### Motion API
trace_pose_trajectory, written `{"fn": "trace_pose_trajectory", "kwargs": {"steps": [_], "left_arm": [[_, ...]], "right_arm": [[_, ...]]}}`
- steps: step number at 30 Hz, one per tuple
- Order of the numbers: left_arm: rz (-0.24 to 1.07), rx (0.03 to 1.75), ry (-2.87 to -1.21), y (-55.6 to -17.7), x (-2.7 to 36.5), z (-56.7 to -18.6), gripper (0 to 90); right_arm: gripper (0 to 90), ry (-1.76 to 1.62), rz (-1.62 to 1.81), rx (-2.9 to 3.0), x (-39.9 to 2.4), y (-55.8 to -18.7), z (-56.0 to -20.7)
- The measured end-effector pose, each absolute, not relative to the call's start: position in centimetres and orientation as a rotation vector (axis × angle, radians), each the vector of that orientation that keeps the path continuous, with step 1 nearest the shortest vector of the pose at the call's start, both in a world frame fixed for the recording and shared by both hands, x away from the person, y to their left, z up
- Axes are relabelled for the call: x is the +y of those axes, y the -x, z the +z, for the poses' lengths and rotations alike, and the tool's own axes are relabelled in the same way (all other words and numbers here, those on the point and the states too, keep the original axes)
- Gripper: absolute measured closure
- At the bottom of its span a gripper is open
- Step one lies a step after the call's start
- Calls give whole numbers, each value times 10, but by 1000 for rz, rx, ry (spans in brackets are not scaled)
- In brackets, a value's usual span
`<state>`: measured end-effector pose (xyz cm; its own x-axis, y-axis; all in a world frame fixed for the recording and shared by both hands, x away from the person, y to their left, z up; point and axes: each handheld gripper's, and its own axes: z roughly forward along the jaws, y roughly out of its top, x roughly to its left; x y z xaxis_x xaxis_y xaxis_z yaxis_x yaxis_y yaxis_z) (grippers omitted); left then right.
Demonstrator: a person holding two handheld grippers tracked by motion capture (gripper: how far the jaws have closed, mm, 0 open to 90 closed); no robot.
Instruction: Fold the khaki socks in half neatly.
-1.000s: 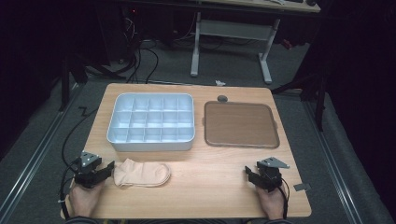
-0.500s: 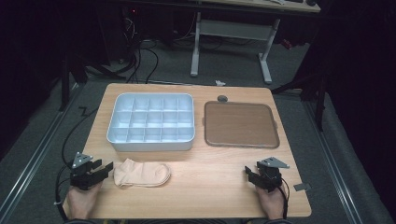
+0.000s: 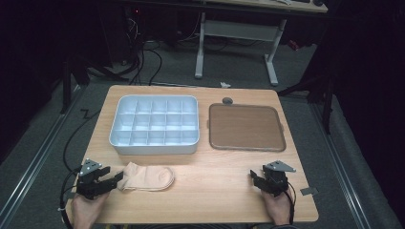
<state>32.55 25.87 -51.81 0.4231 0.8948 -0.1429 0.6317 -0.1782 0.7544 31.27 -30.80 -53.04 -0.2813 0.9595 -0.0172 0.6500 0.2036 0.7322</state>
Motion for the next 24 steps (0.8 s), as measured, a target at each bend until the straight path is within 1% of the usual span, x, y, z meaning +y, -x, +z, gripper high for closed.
{"fn": "trace_pose_trajectory", "kwargs": {"steps": [6, 10, 17, 24], "left_arm": [[417, 1293, -1951, -330, 248, -520, 354], [425, 1298, -1988, -333, 240, -524, 355], [429, 1307, -2007, -336, 236, -527, 377], [456, 1298, -2041, -335, 234, -528, 426]], "right_arm": [[414, -1491, 857, 2011, -308, -313, -530], [413, -1490, 858, 2011, -308, -313, -530], [413, -1490, 856, 2010, -308, -312, -530], [414, -1490, 855, 2010, -308, -312, -530]]}}
